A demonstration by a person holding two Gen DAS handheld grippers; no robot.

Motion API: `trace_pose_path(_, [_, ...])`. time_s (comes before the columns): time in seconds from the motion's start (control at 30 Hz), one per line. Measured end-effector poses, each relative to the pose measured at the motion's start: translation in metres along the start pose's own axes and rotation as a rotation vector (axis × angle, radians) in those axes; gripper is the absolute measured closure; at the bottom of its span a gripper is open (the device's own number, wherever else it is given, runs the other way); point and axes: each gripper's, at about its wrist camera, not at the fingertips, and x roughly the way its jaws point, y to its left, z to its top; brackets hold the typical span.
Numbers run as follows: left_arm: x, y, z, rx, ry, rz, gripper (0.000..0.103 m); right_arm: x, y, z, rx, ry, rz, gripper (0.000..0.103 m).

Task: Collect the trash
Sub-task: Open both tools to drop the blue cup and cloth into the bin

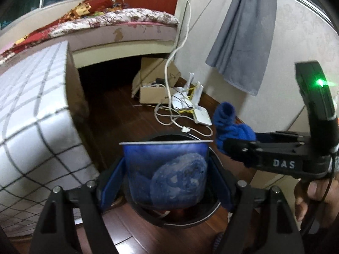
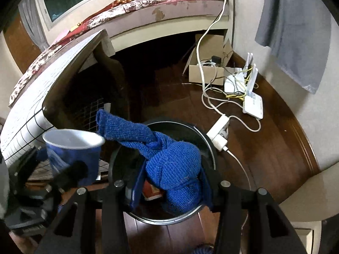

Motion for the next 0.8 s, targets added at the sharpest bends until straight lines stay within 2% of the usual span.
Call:
trace_pose_path(0.07, [0.007,0.001,-0.002,-0.009,0.014,-0.001,0.017,0.004,-0.002,0.003,0.012,0.011,0.002,0.044])
trace_pose_path(0.13, [0.010,0.004,-0.004,-0.036,0.017,0.003,0.002,0.006,-0.009,0.006,0.039,0.006,-0.035,0.021])
trace_pose_path(0.3, [0.011,0.008,-0.009,-0.048,0.023,0.056,0.001,0.003,-0.021,0.007,0.076,-0.001,-0.064,0.018])
trace_pose_path(0.37, [0.012,0.009,-0.009,-0.045,0.023,0.078,0.001,0.004,-0.022,0.004,0.076,0.004,-0.079,0.010])
trace_pose_path(0.4, [0.011,0.009,-0.010,-0.044,0.021,0.088,0.001,0.005,-0.021,0.002,0.069,0.012,-0.089,0.001])
trace_pose_path(0.6, [0.006,0.012,-0.009,-0.034,0.016,0.123,0.001,0.006,-0.013,-0.004,0.011,0.026,-0.120,0.001])
trace_pose_path(0.8, [-0.004,0.015,-0.008,-0.029,0.006,0.144,0.001,-0.001,-0.007,-0.004,-0.011,0.013,-0.115,0.001])
